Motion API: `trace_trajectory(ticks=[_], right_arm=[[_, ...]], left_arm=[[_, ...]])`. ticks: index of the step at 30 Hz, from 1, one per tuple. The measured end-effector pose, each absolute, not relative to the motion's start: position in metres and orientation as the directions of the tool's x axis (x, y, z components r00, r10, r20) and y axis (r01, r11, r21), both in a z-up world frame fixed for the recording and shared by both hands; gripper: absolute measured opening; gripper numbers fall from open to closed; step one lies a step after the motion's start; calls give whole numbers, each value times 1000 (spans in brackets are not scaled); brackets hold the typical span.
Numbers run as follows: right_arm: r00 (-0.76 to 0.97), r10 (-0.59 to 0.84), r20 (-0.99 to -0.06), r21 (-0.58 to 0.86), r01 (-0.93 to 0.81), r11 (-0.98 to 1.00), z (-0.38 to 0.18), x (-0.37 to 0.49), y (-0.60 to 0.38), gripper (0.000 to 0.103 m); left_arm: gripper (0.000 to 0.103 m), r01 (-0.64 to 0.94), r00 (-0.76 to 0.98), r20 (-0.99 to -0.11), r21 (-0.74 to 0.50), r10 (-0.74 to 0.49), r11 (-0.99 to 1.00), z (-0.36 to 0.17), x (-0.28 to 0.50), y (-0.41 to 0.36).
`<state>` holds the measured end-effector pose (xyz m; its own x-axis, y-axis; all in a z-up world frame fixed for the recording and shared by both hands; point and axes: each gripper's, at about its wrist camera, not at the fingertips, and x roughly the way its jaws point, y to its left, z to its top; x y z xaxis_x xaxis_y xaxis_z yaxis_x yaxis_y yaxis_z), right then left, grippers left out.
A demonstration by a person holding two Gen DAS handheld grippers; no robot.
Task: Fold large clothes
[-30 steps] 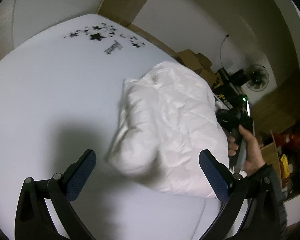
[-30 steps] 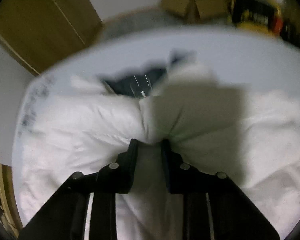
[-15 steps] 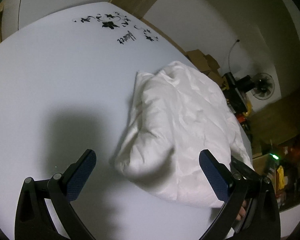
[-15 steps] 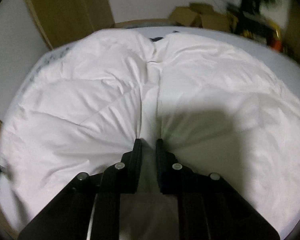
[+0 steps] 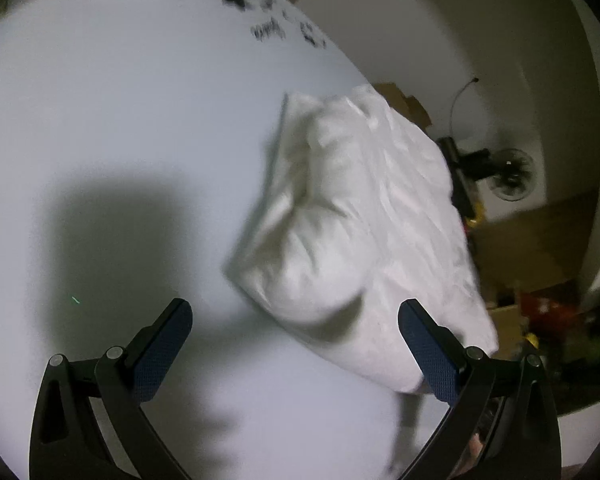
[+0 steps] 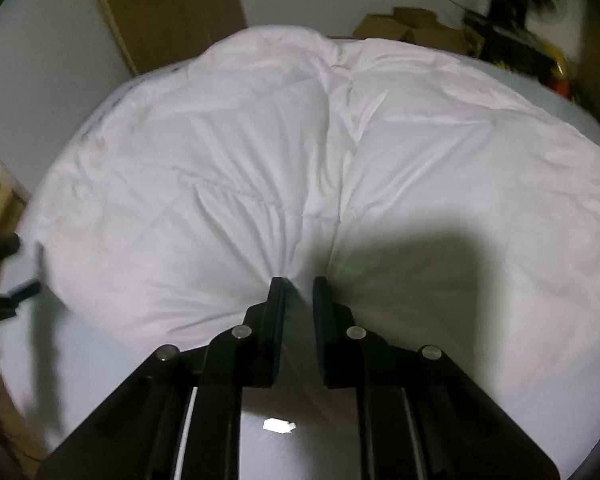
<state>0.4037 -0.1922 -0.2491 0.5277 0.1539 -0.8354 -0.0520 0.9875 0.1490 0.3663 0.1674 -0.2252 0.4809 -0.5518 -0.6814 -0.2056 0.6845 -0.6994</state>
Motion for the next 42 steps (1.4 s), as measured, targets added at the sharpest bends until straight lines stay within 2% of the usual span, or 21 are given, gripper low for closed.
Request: trace_trajectory(ticks=[2,4,6,11,14,25,27,28,29,30,31,33,39,42], right_arm=[[521,247,-817,273,-27,962,-241,403,-208,24],[537,287,-793,321,-30,946,-235,397,-216,51],[569,290,-770,326,-42,945,-227,385,-215,57],[618,303,-725,332,-72,941,-201,379,-203,59],[657,280,-700,290,-98,952,-194,377,-209,69],[612,253,-749,284,-48,958,-207,399,-220,70],[614,255,-746,281,-57,958,-208,408,-214,70],[620,253,-742,275,-62,959,-207,411,-211,70],[631,249,-735,267,-69,961,-206,416,-206,70],[638,242,-731,256,-72,964,-206,420,-203,65],[636,217,-741,230,-63,971,-208,425,-198,42],[573,212,-792,235,-35,971,-224,436,-192,9],[582,171,-795,181,-40,983,-240,430,-184,8],[559,271,-784,314,-20,949,-234,412,-202,9]], left_arm=[[103,-193,483,-631,-753,-607,630,-229,362,165],[103,-171,484,-600,-779,-637,603,-231,360,159],[103,-165,495,-597,-778,-631,607,-233,364,152],[103,-182,531,-590,-781,-609,598,-242,375,140],[103,-202,565,-581,-785,-585,585,-242,386,140],[101,-226,571,-605,-766,-556,601,-242,425,131],[94,-235,576,-609,-762,-545,603,-243,428,130],[79,-247,577,-624,-749,-528,615,-243,428,131],[64,-266,579,-639,-736,-507,623,-245,428,133],[61,-280,579,-644,-732,-499,620,-247,427,137],[56,-280,579,-641,-737,-504,615,-249,425,140],[50,-264,583,-643,-728,-497,632,-247,424,139],[35,-221,616,-657,-673,-434,705,-222,426,124],[31,-190,639,-657,-638,-400,746,-204,416,121]])
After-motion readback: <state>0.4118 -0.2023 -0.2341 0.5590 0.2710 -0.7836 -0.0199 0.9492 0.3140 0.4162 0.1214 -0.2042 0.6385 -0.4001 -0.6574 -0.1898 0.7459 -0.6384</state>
